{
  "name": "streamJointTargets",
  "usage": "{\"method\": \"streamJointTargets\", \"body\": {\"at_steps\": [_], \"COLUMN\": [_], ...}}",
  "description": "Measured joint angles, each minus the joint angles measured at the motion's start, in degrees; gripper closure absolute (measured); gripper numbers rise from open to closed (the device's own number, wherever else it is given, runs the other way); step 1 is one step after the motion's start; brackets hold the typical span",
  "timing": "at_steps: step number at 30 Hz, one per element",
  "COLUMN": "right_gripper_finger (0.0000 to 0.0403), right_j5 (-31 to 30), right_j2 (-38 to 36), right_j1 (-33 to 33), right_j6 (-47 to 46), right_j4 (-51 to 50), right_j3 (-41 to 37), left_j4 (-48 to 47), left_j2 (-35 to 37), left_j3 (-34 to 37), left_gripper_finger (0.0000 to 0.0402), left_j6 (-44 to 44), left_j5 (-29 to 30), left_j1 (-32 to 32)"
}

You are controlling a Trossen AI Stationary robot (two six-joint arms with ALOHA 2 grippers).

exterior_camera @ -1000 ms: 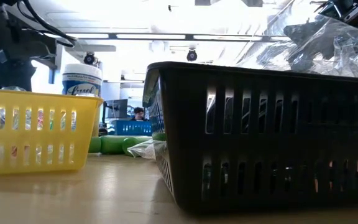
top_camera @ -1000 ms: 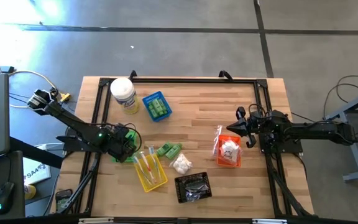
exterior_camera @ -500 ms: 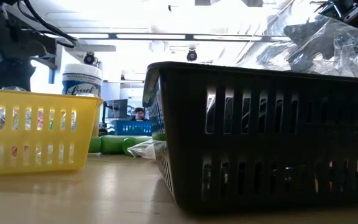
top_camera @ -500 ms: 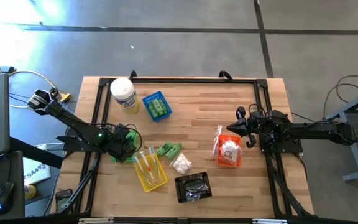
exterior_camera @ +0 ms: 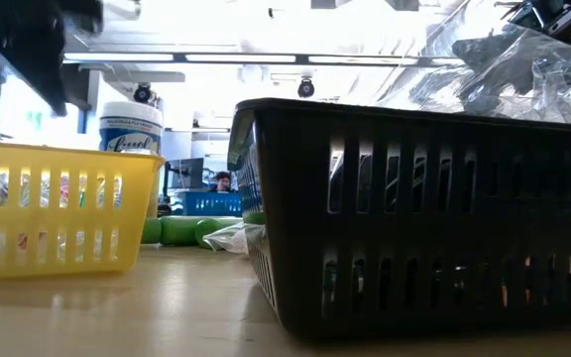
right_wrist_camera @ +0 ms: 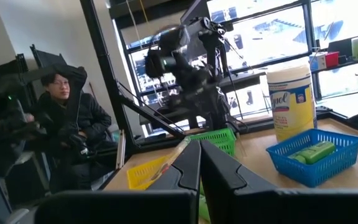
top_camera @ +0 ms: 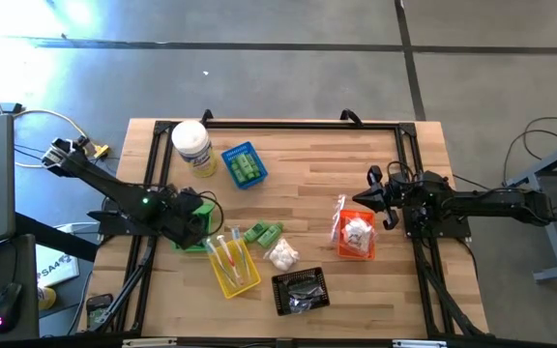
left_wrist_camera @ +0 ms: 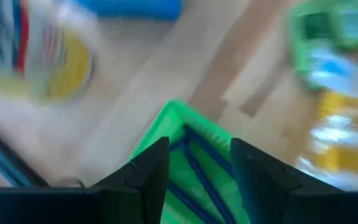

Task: Pick & Place Travel size toiletries
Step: Put the white cotton pack into the orange bin

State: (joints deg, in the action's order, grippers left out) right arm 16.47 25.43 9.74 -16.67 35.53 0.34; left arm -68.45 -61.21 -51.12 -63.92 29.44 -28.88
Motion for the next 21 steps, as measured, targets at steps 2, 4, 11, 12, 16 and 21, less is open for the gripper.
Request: {"method": "streamJointTargets", "body": {"at_steps": [2,4,11,12,16,21], "right_gripper_finger": [0.0400,0.0400,0.0400,0.0400,0.0400,0.0400], "right_j5": [0.0,0.0,0.0,0.0,0.1,0.5], "right_j2": [0.0,0.0,0.0,0.0,0.0,0.0], "right_j1": [0.0,0.0,0.0,0.0,0.0,0.0], "right_j6": [0.1,0.1,0.2,0.2,0.2,0.0], "right_j4": [0.3,0.3,1.5,1.6,2.5,2.4], "right_j3": [0.0,0.0,0.0,0.0,0.0,0.0], "left_j4": [-0.7,-0.5,6.9,9.3,19.0,25.2], "left_j2": [0.0,0.0,2.0,2.8,5.0,5.4], "left_j3": [-4.2,-8.4,-18.8,-18.8,-17.1,-16.4], "left_gripper_finger": [0.0248,0.0272,0.0392,0.0392,0.0399,0.0401], "left_j6": [9.7,18.1,39.8,43.9,61.9,69.3], "left_j5": [0.1,0.8,2.1,1.2,-10.2,-21.4], "left_j1": [0.0,0.1,5.1,6.2,12.2,21.7]}}
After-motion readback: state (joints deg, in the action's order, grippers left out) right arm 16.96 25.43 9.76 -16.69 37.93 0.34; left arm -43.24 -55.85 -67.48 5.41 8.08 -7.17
